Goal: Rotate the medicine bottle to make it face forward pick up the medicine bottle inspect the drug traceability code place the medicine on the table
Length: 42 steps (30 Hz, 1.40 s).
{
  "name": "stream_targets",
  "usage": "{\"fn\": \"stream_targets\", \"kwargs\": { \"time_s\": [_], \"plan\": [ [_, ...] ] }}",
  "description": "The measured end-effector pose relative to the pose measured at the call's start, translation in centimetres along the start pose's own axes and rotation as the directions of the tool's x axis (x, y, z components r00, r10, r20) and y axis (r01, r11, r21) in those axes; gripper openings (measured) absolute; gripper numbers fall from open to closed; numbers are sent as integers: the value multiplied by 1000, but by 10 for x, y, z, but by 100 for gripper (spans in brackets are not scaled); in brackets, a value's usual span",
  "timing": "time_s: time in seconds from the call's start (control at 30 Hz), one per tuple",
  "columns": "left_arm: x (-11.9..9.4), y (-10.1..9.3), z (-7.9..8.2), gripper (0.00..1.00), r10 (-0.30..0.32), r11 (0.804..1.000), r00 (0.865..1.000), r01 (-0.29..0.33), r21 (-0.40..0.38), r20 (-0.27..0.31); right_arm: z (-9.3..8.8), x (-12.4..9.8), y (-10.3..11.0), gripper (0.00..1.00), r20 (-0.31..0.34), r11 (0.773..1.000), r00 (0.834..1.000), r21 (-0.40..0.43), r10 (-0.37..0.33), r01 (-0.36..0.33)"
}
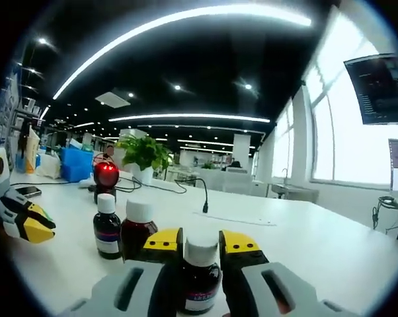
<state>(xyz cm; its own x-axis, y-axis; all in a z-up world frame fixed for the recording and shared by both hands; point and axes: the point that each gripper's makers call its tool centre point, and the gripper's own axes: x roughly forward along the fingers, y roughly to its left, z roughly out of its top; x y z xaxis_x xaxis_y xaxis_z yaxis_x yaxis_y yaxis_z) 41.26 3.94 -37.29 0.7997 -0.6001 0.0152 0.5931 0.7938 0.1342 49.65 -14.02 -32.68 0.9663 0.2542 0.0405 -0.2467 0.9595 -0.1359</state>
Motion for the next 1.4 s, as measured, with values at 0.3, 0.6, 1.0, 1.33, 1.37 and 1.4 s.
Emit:
{"fn": "stream_targets", "kwargs": {
  "time_s": [0.3, 0.6, 1.0, 1.33, 1.37, 1.4],
  "plan": [
    [0, 0, 0, 0, 1, 1000, 1000, -1, -1, 0, 1, 1, 0, 19, 12, 978, 992, 166, 128, -128],
    [1, 1, 0, 0, 2, 1000, 1000, -2, 0, -2, 6, 1, 6, 15, 11, 968, 971, 79, 240, -240],
    [1, 1, -1, 0, 4, 1000, 1000, -4, 3, -3, -9, 3, 10, 18, -31, 955, 956, 75, 291, -288],
    [1, 2, -1, 0, 4, 1000, 1000, -4, 3, -2, -10, 1, 15, 16, -34, 955, 956, 63, 291, -289],
    [1, 2, -1, 0, 5, 1000, 1000, -5, 3, -2, -10, 0, 15, 16, -34, 956, 956, 59, 290, -288],
    [1, 2, -1, 0, 5, 1000, 1000, -5, 3, -2, -10, 0, 15, 16, -35, 956, 957, 55, 289, -287]
  ]
}}
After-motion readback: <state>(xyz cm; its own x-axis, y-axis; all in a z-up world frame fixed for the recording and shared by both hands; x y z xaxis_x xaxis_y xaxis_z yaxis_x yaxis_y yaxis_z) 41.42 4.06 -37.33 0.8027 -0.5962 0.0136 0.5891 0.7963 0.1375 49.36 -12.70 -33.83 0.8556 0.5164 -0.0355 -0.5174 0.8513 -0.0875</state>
